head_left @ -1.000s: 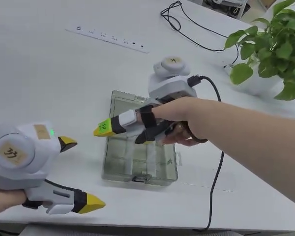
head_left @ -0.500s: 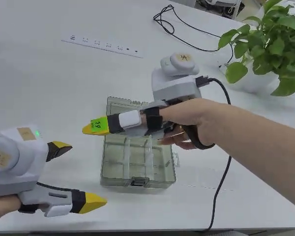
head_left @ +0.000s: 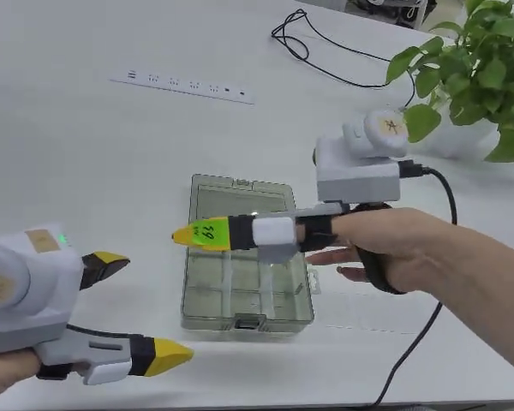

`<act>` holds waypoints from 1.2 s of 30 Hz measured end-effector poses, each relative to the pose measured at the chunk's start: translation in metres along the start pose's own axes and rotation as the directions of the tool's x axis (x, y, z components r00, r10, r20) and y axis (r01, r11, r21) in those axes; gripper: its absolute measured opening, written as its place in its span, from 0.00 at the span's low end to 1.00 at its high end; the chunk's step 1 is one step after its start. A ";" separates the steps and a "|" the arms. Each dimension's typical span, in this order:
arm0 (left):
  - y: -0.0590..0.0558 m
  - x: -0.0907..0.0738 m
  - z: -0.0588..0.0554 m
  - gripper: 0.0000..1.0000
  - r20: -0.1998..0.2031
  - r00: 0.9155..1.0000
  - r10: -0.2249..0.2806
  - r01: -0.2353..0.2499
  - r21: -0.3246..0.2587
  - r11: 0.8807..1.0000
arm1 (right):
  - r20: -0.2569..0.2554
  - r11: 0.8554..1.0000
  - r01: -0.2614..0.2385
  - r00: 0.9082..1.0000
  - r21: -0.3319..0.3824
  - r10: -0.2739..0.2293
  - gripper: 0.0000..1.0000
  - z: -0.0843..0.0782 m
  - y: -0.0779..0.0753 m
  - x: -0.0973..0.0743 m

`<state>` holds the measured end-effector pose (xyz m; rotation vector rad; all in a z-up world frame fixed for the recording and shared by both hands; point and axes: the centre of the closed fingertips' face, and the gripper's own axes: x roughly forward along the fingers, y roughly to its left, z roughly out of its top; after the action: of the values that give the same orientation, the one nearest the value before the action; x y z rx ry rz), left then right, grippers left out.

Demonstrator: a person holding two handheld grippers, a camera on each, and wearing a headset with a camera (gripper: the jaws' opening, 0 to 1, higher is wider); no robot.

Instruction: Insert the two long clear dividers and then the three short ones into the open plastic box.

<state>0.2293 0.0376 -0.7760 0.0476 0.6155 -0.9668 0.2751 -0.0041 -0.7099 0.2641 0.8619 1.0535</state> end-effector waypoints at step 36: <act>-0.019 -0.001 0.039 0.89 0.034 0.996 0.077 -0.079 0.048 0.996 | -0.100 0.861 0.067 0.986 -0.504 -0.135 0.93 -0.077 -0.076 -0.102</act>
<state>0.2326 0.0157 -0.7391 0.0991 0.5568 -0.9051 0.2464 -0.1434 -0.7533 -0.2917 0.6809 1.1657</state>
